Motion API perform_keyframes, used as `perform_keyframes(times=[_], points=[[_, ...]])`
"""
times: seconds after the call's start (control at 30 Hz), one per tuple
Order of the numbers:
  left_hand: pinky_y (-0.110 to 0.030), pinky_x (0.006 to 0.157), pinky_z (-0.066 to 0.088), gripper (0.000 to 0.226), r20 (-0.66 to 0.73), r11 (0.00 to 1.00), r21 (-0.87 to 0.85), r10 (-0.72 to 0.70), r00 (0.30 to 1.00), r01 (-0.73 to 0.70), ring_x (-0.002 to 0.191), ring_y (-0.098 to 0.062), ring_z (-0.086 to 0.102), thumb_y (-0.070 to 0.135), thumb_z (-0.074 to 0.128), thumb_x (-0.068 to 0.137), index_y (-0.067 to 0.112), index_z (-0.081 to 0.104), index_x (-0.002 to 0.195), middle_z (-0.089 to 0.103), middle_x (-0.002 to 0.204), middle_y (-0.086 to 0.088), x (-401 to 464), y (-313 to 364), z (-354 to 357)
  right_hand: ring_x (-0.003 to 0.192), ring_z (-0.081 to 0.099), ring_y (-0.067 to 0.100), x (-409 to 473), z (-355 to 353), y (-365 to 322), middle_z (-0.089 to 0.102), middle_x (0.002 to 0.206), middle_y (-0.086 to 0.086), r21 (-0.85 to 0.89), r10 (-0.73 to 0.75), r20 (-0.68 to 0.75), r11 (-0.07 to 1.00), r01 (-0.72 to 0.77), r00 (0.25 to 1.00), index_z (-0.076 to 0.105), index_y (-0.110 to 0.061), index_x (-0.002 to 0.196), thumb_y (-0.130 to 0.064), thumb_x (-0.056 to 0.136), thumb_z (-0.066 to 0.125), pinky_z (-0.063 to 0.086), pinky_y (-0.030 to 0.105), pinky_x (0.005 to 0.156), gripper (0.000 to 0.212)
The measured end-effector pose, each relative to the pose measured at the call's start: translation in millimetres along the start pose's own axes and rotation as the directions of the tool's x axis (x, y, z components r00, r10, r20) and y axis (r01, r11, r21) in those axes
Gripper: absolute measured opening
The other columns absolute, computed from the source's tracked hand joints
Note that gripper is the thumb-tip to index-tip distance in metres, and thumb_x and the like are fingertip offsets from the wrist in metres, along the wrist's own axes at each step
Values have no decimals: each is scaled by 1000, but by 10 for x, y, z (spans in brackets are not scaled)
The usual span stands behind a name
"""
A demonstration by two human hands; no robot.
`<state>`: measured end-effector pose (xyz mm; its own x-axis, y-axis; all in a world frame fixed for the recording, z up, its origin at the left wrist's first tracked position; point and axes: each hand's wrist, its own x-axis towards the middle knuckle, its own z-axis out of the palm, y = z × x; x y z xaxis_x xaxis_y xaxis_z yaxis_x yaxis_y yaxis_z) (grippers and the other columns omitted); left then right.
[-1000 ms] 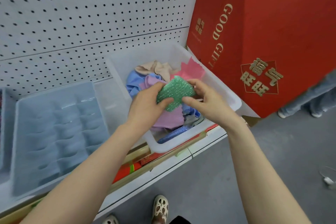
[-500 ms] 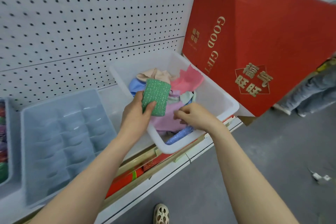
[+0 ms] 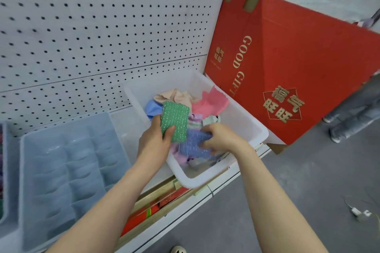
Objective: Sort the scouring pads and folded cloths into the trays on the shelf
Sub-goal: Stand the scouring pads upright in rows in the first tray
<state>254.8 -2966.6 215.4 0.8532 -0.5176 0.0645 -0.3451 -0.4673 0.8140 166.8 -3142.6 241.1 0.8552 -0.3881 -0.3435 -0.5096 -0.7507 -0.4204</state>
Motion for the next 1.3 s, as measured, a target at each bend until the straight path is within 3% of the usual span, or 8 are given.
perform_keyframes(times=[0.13, 0.23, 0.43, 0.6, 0.97, 1.07, 1.2, 1.3], points=[[-37, 83, 49, 57, -53, 980, -183, -94, 994, 83, 103, -34, 62, 19, 54, 96, 27, 26, 145, 62, 125, -7, 27, 11, -31, 67, 62, 12, -42, -178, 85, 64, 95, 6, 705, 85, -180, 706, 68, 980, 58, -11, 114, -20, 99, 55, 52, 24, 51, 17], [-49, 88, 54, 57, -42, 910, -396, -150, 988, 121, 104, -27, 64, 26, 56, 88, 45, 30, 135, 63, 122, 1, 65, -2, -63, 76, 58, 15, 52, -88, 76, 63, 95, 7, 754, 112, -244, 647, 116, 963, 59, -14, 109, -23, 102, 50, 48, 25, 60, 15], [-49, 89, 52, 21, -170, 881, -469, -155, 973, 59, 94, -21, 66, 27, 57, 92, 34, 51, 110, 70, 99, 3, 115, 3, -182, 79, 62, 16, 166, -98, -35, 61, 95, 3, 852, 178, -352, 468, 235, 919, 51, -11, 124, -7, 100, 51, 54, 25, 59, 25], [-50, 90, 52, 20, -301, 871, -489, -211, 930, 40, 96, -19, 65, 28, 60, 86, 40, 53, 100, 68, 101, 9, 3, -151, -456, 100, 60, 16, 270, -80, -257, 61, 117, 1, 681, 92, -449, 680, 273, 889, 49, -17, 133, -12, 98, 51, 50, 25, 71, 35], [-27, 83, 48, 24, -584, 878, -478, -336, 739, 22, 93, -13, 62, 12, 60, 93, 16, 54, 116, 66, 106, 1, -1035, -1173, -1706, 80, 63, 9, -183, 1085, -1881, 71, 96, 0, 815, -210, -364, 400, 419, 907, 62, -17, 103, -2, 89, 67, 51, 21, 69, 21], [-24, 80, 49, 21, -651, 892, -451, -352, 673, 31, 82, -1, 60, 14, 60, 94, 28, 53, 108, 64, 97, 13, -1315, -1505, -2184, 80, 64, 14, -300, 1547, -2374, 72, 92, 3, 841, -287, -288, 381, 385, 914, 64, -20, 97, -3, 85, 71, 54, 28, 72, 22], [-33, 83, 50, 22, -703, 897, -438, -380, 601, 55, 83, -5, 58, 11, 59, 94, 25, 51, 110, 61, 98, 14, -1620, -1918, -2710, 83, 66, 16, -323, 2028, -2920, 72, 94, 1, 693, -406, -302, 528, 491, 863, 65, -21, 106, -16, 85, 72, 52, 32, 71, 23], [-43, 85, 51, 22, -716, 905, -415, -385, 582, 88, 87, -14, 58, 13, 60, 92, 24, 51, 110, 62, 98, 11, -1786, -2185, -2974, 93, 62, 16, -279, 2249, -3190, 72, 100, -2, 242, -570, -291, 733, 635, 769, 68, -22, 113, -19, 89, 68, 45, 28, 74, 24]])
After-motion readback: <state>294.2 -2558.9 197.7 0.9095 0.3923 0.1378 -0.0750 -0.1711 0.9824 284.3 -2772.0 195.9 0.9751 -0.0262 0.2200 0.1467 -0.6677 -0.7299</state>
